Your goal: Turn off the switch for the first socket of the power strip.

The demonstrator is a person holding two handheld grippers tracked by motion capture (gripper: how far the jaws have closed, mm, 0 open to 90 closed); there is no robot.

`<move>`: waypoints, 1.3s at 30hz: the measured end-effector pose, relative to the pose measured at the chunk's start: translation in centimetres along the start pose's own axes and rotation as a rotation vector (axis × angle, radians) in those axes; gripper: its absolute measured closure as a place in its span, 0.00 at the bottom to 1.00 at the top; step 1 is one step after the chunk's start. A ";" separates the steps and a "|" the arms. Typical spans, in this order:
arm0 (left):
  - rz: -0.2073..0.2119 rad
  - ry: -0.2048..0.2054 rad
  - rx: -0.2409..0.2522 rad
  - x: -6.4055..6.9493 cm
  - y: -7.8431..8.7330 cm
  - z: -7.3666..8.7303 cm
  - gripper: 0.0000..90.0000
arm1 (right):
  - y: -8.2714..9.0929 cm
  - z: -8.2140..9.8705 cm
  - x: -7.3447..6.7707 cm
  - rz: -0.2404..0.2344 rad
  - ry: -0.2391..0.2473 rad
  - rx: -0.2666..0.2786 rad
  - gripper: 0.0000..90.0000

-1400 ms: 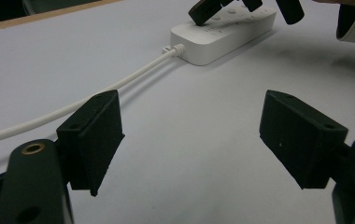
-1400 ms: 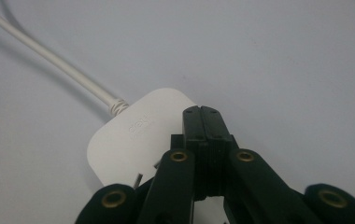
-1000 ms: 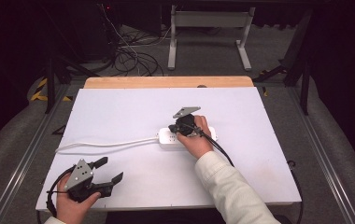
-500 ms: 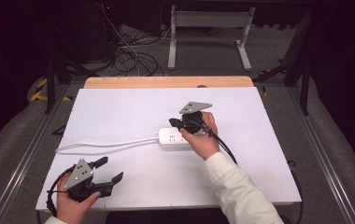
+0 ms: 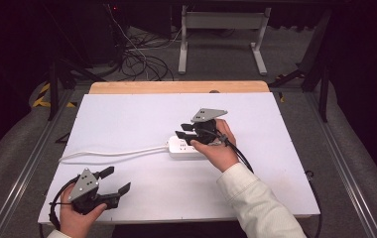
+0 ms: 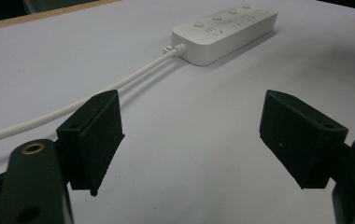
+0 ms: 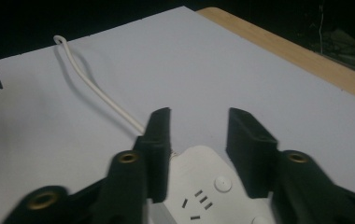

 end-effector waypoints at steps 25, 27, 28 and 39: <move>-0.005 0.007 0.000 0.0 0.1 0.0 0.24 | 4.2 -0.1 -1.1 -0.017 -0.011 0.104 0.21; -0.005 0.005 -0.001 0.0 0.1 0.0 0.24 | 4.9 0.2 -1.1 -0.021 -0.016 0.119 0.20; -0.007 0.000 -0.003 0.0 0.1 0.0 0.24 | 5.3 0.3 -1.1 -0.018 -0.017 0.128 0.20; -0.011 0.005 -0.005 0.1 0.1 -0.1 0.24 | 9.0 3.4 -0.4 0.020 -0.012 0.123 0.20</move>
Point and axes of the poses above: each handheld gripper's, and its own axes: y roughly backward along the jaws, z roughly out of its underside, x roughly to its right, the point moved 4 cm from there along -y, roughly forward along the jaws, and after that the axes turned 10 degrees about -x, right-handed, at the moved point
